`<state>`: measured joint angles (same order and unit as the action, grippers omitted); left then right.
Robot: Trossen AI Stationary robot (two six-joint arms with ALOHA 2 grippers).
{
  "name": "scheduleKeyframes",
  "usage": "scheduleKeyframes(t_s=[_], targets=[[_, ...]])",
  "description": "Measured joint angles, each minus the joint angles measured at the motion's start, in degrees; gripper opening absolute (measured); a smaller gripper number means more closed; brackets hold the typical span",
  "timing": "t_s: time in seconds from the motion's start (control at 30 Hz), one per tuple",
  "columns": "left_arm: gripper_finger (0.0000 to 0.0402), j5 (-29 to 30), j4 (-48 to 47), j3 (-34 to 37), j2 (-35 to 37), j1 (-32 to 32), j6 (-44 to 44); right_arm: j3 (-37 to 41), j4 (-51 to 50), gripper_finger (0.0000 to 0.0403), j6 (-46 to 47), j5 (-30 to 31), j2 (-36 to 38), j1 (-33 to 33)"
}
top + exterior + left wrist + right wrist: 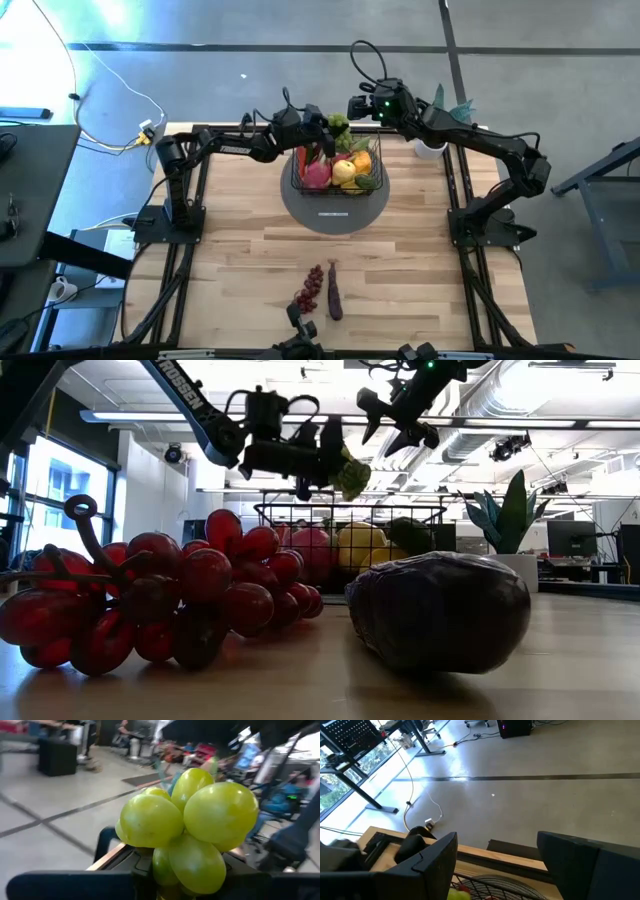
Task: Build produce basket
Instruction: Put the green grapes into the wire basket
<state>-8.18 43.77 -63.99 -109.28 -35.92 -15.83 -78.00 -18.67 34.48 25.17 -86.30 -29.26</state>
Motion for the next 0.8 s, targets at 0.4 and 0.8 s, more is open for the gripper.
scheduleKeyframes(t_s=[0.4, 0.8], targets=[[0.0072, 10.34, -1.55, 0.0, -1.81, 2.83, 4.36, 0.0, -2.25, 0.0256, 0.0, -0.58, 0.01, 0.02], [0.0082, 10.46, -2.44, 0.0, -1.79, 4.53, 11.77, 0.0, -2.5, 0.0256, 0.0, -1.62, 0.02, 0.02]])
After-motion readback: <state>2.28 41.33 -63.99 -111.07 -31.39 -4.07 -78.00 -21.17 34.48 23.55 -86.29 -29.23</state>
